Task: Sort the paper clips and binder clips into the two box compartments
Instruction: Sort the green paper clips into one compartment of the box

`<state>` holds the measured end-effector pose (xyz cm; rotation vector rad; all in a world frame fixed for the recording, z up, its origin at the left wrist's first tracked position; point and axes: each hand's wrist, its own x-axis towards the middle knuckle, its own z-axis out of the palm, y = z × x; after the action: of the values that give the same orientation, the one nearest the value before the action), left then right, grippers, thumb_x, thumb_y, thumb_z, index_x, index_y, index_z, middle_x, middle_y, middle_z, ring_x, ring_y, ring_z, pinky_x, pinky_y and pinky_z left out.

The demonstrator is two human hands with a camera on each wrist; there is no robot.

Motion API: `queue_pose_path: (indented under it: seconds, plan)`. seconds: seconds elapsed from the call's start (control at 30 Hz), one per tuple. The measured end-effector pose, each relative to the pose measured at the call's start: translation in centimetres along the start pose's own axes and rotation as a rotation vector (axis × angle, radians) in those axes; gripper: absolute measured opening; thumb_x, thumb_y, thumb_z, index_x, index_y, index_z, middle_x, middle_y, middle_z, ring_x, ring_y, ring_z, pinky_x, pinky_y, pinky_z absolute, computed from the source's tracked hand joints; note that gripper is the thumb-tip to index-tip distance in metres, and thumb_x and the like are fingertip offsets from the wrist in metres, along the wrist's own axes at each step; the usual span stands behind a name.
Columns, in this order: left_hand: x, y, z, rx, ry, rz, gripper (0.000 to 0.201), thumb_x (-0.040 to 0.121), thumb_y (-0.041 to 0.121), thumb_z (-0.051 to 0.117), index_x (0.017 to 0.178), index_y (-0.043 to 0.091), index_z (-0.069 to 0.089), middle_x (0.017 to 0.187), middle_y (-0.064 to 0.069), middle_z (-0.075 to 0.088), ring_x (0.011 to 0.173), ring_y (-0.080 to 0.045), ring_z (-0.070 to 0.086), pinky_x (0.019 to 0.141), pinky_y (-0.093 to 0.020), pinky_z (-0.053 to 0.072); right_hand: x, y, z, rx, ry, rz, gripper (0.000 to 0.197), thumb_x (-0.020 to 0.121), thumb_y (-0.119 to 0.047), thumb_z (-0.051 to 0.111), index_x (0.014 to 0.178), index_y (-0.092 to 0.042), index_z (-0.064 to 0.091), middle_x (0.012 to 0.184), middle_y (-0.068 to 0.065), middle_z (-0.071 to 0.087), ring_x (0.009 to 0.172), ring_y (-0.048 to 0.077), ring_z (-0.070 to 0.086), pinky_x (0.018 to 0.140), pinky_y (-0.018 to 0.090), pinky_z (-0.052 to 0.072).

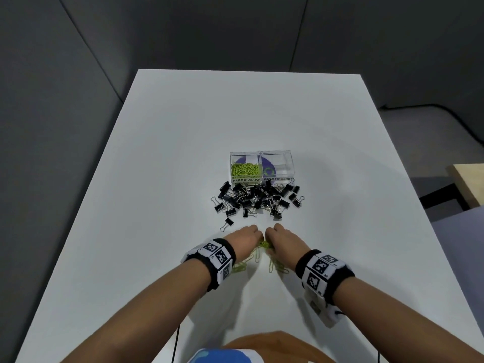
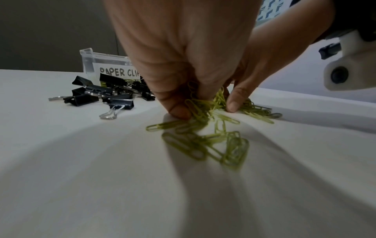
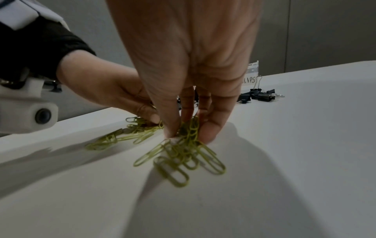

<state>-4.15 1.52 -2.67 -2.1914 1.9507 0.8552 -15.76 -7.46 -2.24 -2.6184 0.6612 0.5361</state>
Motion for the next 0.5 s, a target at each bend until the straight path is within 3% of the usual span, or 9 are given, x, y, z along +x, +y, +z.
queue_pose_path:
  seconds: [0.23,0.37,0.5]
  plan:
    - [-0.7,-0.6,-0.2,-0.069,0.028,-0.04,0.037,0.088,-0.01,0.035,0.122,-0.001,0.046,0.115,-0.017,0.049,0.098,-0.03,0.053,0.084,-0.036,0.044,-0.1,0.1,-0.1,0.045,0.015,-0.006,0.014,0.091,-0.007,0.042,0.103,-0.005,0.049,0.105,0.016,0.055,0.081,0.027,0.052,0.071,0.036,0.042]
    - [-1.1,-0.9,-0.6,-0.144,0.013,-0.088,0.024,0.094,0.0,0.035,0.115,0.0,0.047,0.111,-0.016,0.052,0.096,-0.029,0.053,0.078,-0.031,0.041,-0.4,0.3,-0.8,0.159,-0.002,0.025,0.026,0.091,-0.005,0.044,0.117,-0.007,0.046,0.111,0.011,0.057,0.094,0.027,0.056,0.079,0.034,0.044]
    - [-1.8,-1.0,-1.1,-0.199,0.018,-0.133,0.025,0.099,0.02,0.031,0.104,0.002,0.047,0.092,-0.012,0.047,0.078,-0.021,0.045,0.071,-0.031,0.036,-0.3,0.6,-1.3,0.243,-0.036,0.05,0.019,0.091,-0.004,0.045,0.109,-0.004,0.053,0.112,0.014,0.058,0.097,0.028,0.058,0.076,0.031,0.043]
